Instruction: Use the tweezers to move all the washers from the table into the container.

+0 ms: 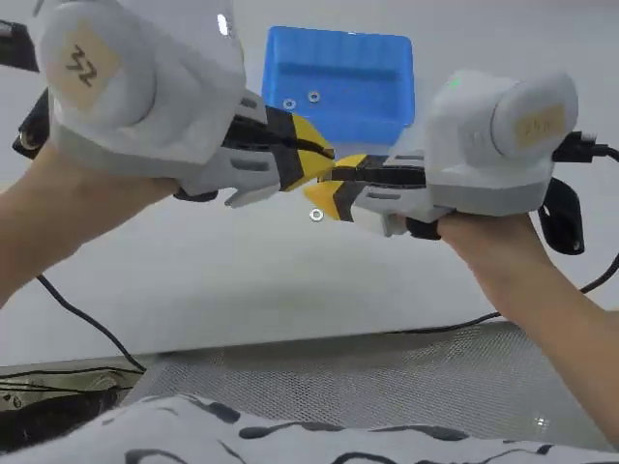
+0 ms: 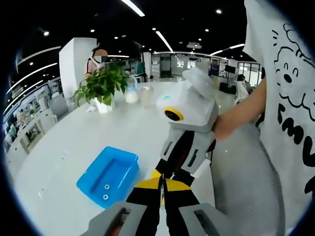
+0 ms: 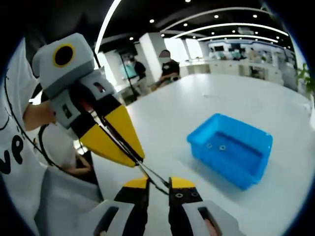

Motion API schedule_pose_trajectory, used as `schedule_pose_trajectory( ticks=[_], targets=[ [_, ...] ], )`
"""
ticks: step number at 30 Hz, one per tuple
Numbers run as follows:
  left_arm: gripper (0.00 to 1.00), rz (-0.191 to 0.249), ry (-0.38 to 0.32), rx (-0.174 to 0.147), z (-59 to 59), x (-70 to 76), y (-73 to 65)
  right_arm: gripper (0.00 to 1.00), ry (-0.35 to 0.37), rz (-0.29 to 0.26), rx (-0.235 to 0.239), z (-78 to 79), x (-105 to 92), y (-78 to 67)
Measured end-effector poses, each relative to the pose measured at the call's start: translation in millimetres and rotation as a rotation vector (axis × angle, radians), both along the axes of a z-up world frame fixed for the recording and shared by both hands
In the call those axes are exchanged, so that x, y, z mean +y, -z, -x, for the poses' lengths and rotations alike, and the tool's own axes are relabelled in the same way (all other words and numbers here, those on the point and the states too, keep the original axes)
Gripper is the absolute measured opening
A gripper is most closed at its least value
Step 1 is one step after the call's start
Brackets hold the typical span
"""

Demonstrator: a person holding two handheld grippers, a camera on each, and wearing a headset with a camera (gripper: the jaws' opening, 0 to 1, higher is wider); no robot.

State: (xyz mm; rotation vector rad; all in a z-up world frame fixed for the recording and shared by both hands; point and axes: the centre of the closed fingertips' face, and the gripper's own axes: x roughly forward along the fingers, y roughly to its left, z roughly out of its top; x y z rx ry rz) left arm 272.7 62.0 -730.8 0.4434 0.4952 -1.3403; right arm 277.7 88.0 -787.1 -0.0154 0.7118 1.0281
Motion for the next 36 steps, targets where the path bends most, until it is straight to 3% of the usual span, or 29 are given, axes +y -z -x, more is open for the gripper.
schedule_pose_trajectory(
  ticks=[7,10,19,26,36],
  targets=[
    [0.00,-0.018,-0.014,0.002,0.6,2.2,11.1,0.11,-0.024,0.035,0.010,0.6,3.6,11.7],
    [0.00,-0.024,-0.027,0.021,-0.3,4.1,15.8,0.11,-0.042,0.055,0.014,2.1,4.9,16.9],
    [0.00,-0.039,-0.047,0.011,2.2,4.7,24.6,0.12,-0.057,0.083,0.017,3.5,2.5,25.8],
    [0.00,-0.090,-0.034,-0.018,7.6,1.4,29.6,0.13,-0.061,0.065,0.047,5.9,3.2,34.5],
    [0.00,-0.077,-0.042,-0.009,3.8,-0.2,28.8,0.12,-0.036,0.062,0.049,3.0,3.9,35.4]
  ],
)
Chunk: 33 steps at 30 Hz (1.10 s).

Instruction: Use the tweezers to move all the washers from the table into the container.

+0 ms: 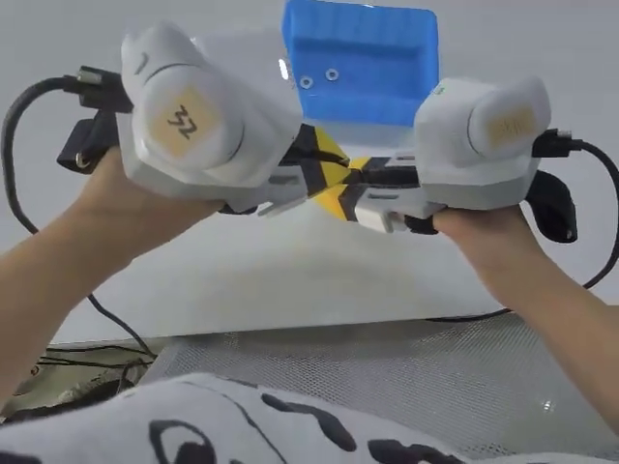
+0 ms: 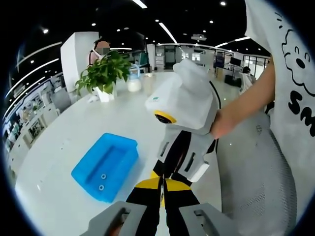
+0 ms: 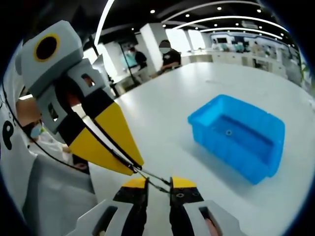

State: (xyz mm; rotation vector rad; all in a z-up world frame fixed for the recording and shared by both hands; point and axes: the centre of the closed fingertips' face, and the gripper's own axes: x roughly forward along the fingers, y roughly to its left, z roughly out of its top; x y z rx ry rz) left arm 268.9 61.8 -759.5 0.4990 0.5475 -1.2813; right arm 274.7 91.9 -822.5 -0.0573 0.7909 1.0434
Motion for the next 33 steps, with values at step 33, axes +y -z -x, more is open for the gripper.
schedule_pose_trajectory(
  ticks=[33],
  targets=[
    [0.00,-0.024,-0.036,0.028,-3.8,3.0,1.4,0.08,-0.073,0.071,-0.045,2.1,-0.9,7.0]
  ],
)
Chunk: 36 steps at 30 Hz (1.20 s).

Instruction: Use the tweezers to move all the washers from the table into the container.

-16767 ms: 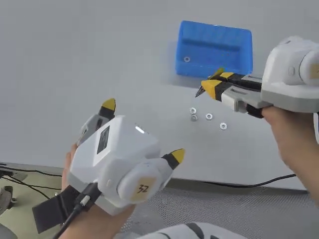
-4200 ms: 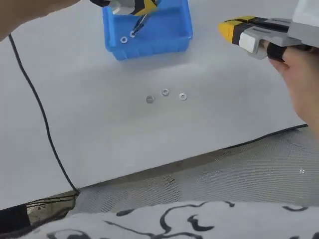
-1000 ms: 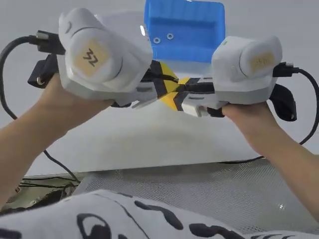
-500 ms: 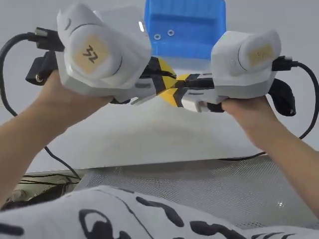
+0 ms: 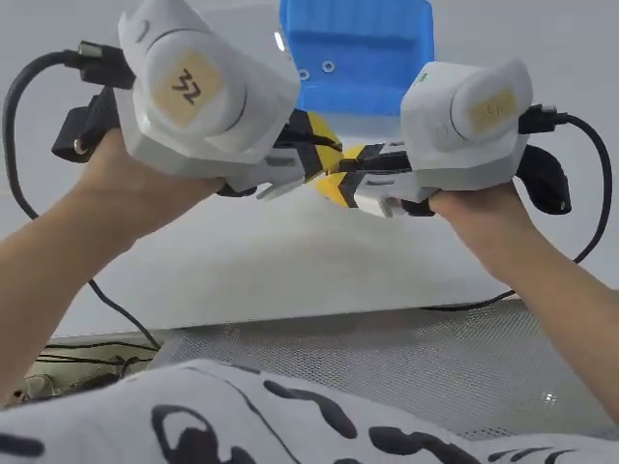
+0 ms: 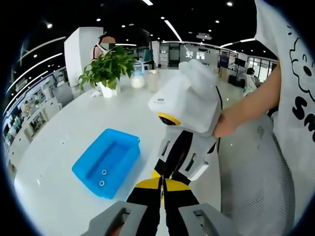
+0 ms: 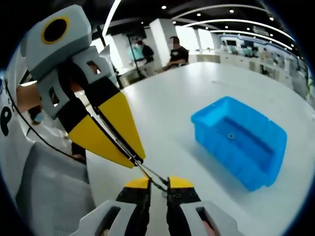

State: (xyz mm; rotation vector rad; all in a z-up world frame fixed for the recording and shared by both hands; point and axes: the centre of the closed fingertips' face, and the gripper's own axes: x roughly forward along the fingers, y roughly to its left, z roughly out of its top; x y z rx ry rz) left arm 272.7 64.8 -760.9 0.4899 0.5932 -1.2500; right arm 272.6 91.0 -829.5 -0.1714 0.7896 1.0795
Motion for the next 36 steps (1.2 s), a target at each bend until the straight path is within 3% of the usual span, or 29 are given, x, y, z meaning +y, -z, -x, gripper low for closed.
schedule_pose_trajectory(
  ticks=[8,17,28,36],
  targets=[
    [0.00,0.017,0.012,-0.014,-1.4,-7.7,-17.2,0.07,0.006,0.002,-0.041,-5.3,-5.8,-18.6],
    [0.00,0.023,0.051,-0.092,-11.2,-18.8,-41.4,0.06,0.023,0.000,-0.126,-22.6,-12.8,-45.7],
    [0.00,0.021,0.046,-0.168,-37.8,-21.5,-61.7,0.06,0.038,-0.003,-0.222,-57.3,-14.7,-67.3],
    [0.00,0.055,0.026,-0.210,-61.7,-29.0,-71.1,0.05,0.060,-0.018,-0.264,-89.1,-21.7,-74.4]
  ],
)
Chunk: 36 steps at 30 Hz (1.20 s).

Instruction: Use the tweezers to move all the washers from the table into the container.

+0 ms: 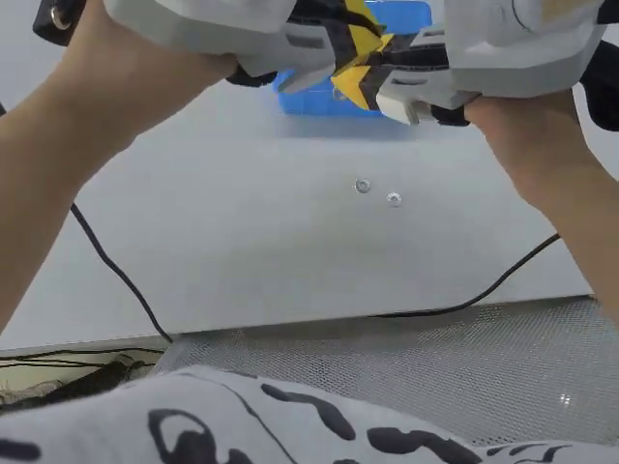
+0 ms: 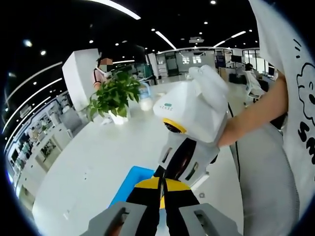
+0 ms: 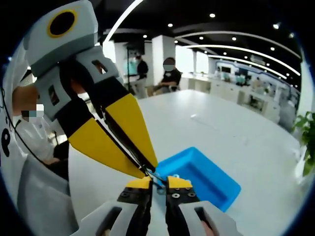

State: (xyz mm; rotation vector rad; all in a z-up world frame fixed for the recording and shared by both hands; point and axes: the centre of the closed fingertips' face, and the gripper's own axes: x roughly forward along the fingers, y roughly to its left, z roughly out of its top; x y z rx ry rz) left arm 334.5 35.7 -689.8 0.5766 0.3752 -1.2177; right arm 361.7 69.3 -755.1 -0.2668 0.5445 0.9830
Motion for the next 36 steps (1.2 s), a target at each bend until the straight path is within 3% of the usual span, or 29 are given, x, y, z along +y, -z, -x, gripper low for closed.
schedule_pose_trajectory(
  ticks=[12,20,24,28,36],
  targets=[
    [0.00,0.018,-0.012,-0.012,-19.3,-5.5,11.0,0.05,0.028,0.039,-0.032,-13.3,-5.3,11.6],
    [0.00,0.050,-0.072,0.009,-35.7,-5.4,25.3,0.05,0.047,0.050,-0.034,-26.3,-6.0,24.6],
    [0.00,0.045,-0.078,0.021,-41.8,-4.2,33.5,0.05,0.048,0.056,-0.023,-30.9,-5.9,33.0],
    [0.00,0.037,-0.084,0.032,-46.1,-3.0,40.8,0.05,0.062,0.024,0.010,-36.0,-5.4,43.4],
    [0.00,0.014,-0.090,0.042,-50.1,-2.4,54.9,0.06,0.074,0.035,0.023,-41.8,-7.2,58.0]
  ],
)
